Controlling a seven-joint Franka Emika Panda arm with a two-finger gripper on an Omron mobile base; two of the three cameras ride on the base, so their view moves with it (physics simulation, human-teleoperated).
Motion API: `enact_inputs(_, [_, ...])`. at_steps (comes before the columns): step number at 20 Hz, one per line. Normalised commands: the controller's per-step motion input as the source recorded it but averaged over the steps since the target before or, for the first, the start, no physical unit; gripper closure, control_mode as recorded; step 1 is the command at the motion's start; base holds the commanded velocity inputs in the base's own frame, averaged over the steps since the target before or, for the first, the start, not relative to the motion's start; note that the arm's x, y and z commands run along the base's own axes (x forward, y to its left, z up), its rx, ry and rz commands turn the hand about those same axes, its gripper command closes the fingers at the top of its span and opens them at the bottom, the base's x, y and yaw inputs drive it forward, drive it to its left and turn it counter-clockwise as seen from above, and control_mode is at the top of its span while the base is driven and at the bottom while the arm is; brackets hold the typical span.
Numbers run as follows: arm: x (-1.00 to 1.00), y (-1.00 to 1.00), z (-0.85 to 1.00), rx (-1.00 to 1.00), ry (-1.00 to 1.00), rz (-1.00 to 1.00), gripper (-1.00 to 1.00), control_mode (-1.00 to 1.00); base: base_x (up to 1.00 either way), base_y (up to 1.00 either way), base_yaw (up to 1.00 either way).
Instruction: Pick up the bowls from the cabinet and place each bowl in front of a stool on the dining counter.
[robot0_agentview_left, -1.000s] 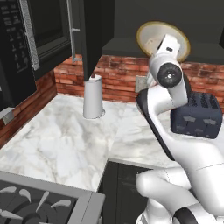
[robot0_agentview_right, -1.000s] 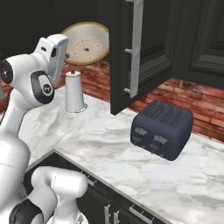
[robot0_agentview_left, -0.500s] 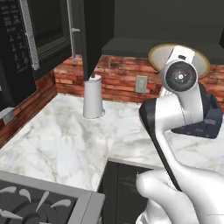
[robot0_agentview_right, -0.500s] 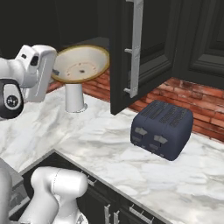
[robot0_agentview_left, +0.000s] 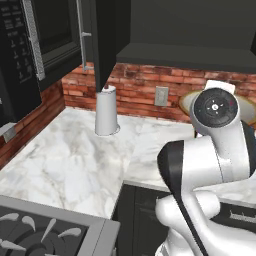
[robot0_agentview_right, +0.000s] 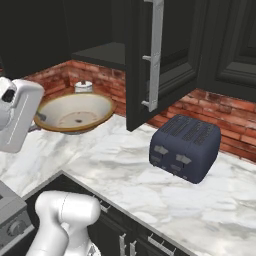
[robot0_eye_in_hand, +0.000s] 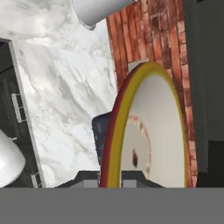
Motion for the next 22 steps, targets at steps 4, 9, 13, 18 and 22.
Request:
enact_inputs(4, [-0.81,0.24,-0.29,0.00,0.00,-0.01,1.00,-1.00,0.00,0.00,0.00])
enact_inputs(9, [-0.49,0.23,-0.27,0.00,0.00,0.00,1.00,-1.00,0.00,0.00,0.00])
enact_inputs(13, [-0.04,0.02,-0.20,0.00,0.00,0.00,1.00,-1.00,0.00,0.00,0.00])
enact_inputs(18, [0.00,0.00,-0.16,0.00,0.00,0.00,1.00,-1.00,0.00,0.00,0.00])
enact_inputs(22, [0.00,0.00,-0.02,0.00,0.00,0.00,1.00,-1.00,0.00,0.00,0.00])
